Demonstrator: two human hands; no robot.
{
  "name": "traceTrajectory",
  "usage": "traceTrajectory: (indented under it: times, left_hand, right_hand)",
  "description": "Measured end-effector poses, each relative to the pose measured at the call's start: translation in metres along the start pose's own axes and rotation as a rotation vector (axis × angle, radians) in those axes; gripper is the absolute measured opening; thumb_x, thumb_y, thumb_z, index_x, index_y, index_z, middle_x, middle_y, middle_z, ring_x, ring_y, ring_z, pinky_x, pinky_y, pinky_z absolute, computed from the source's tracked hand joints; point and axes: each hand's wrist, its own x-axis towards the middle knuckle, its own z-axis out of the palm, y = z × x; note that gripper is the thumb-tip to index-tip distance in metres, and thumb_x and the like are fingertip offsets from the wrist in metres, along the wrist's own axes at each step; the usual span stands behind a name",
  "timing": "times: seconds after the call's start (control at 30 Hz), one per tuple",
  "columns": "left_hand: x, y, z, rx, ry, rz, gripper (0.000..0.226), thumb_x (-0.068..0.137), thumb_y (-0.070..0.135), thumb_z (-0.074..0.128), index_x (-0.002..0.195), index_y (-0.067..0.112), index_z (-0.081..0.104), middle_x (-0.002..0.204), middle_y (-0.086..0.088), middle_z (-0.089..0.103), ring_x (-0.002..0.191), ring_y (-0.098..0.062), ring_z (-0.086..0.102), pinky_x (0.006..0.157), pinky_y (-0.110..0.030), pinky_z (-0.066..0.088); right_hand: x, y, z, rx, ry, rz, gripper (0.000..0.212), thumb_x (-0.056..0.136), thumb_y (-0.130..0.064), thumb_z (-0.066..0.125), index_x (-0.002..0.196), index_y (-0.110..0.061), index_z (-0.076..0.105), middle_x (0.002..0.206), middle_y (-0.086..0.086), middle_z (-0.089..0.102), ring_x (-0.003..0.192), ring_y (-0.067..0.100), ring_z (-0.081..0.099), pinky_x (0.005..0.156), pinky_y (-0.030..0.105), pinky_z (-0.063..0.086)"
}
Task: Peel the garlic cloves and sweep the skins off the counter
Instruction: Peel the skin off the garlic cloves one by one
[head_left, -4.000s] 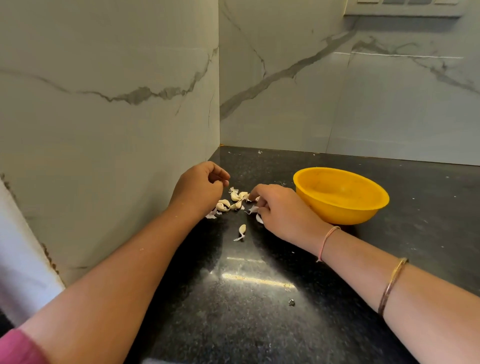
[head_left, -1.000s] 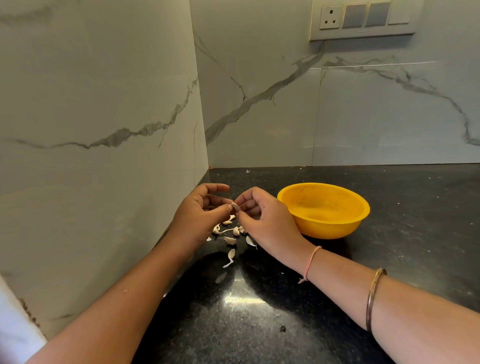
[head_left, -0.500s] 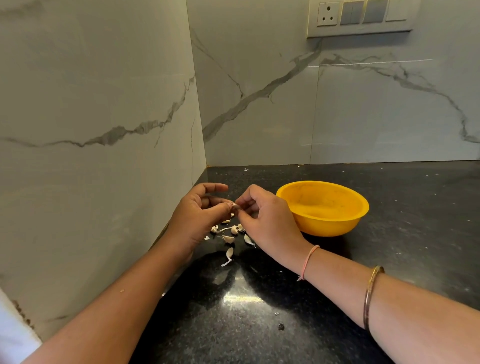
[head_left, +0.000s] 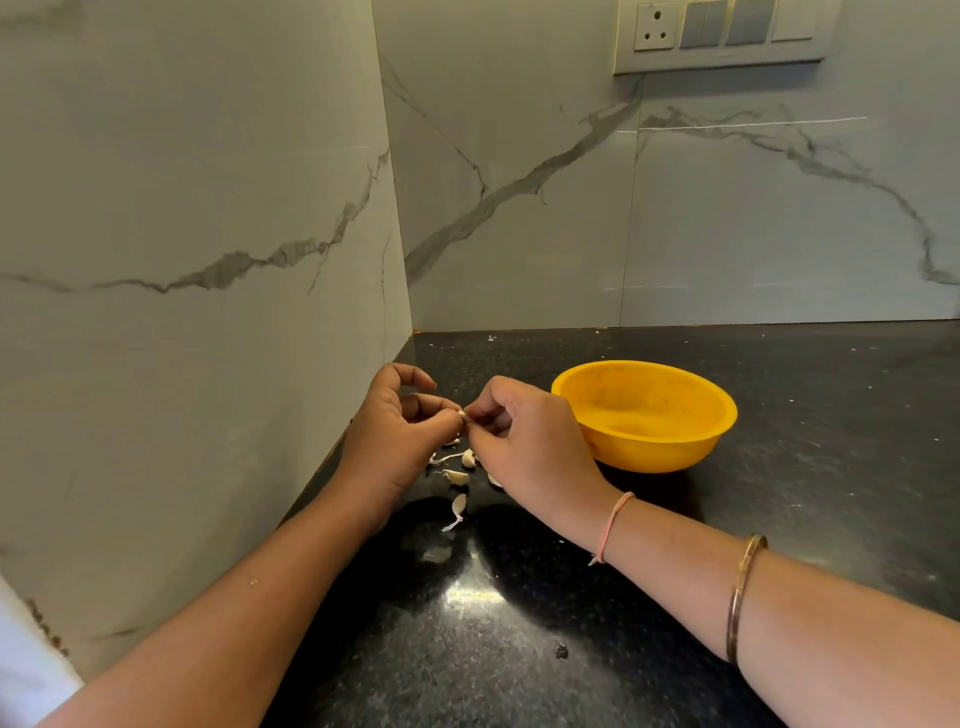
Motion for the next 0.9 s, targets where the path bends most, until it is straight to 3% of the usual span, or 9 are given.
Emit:
traceTrajectory:
  times: [0.13,0.23,0.43,0.6,0.8,0.9]
  left_hand:
    - [0.0019,-0.0023,0.0,-0.108,0.004,-0.08,0.029,0.081,-0.001,0.063,0.094,0.02,0.048,0.078,-0.004,0.066,0.079,-0.021,0.063,0.087,-0.044,0.052]
    - [0.0026,-0.0011,0.0002,-0.14,0.0,-0.12,0.027,0.082,0.0,0.062,0.095,0.02,0.049,0.084,-0.01,0.065,0.084,-0.024,0.063,0.09,-0.044,0.052]
    - [0.0029,-0.0003,-0.0012,-0.151,0.01,-0.184,0.027,0.083,-0.002,0.062,0.097,0.018,0.05,0.087,-0.013,0.063,0.078,-0.019,0.062,0.079,-0.034,0.054]
    - [0.0028,0.0009,-0.0045,0.025,0.073,-0.08,0.017,0.085,0.003,0.057,0.081,0.017,0.064,0.078,-0.007,0.066,0.08,-0.021,0.062,0.087,-0.045,0.052]
    - [0.0012,0.0047,-0.0043,0.081,0.068,-0.012,0.02,0.089,0.022,0.059,0.074,0.024,0.071,0.079,0.0,0.07,0.086,-0.018,0.064,0.087,-0.041,0.052]
    - [0.001,0.0044,-0.0043,0.097,0.048,0.01,0.014,0.087,0.018,0.063,0.077,0.024,0.072,0.08,0.001,0.071,0.083,-0.014,0.066,0.082,-0.035,0.053]
  right_hand:
    - [0.001,-0.0008,-0.0005,0.067,-0.005,0.036,0.008,0.082,-0.004,0.067,0.084,-0.012,0.065,0.074,-0.004,0.064,0.068,0.004,0.06,0.059,0.013,0.05]
    - [0.0023,-0.0001,-0.0008,0.109,-0.017,0.066,0.012,0.082,-0.004,0.067,0.085,-0.015,0.064,0.072,-0.012,0.059,0.067,0.001,0.058,0.06,0.01,0.049]
    - [0.0057,-0.0012,-0.0024,0.209,0.024,0.068,0.018,0.083,-0.004,0.067,0.08,-0.021,0.06,0.073,-0.004,0.064,0.069,0.012,0.063,0.061,0.02,0.053]
    - [0.0044,0.0001,-0.0007,0.28,0.012,0.136,0.018,0.085,-0.006,0.064,0.081,-0.022,0.059,0.079,0.003,0.065,0.077,0.019,0.063,0.072,0.041,0.056]
    - [0.0049,0.0013,-0.0022,0.269,-0.013,0.173,0.012,0.09,-0.006,0.057,0.096,-0.014,0.065,0.085,0.001,0.066,0.082,0.013,0.063,0.075,0.033,0.056]
    - [0.0048,0.0027,-0.0012,0.252,-0.008,0.158,0.013,0.09,-0.007,0.057,0.098,-0.012,0.066,0.087,0.001,0.068,0.083,0.012,0.065,0.076,0.032,0.057]
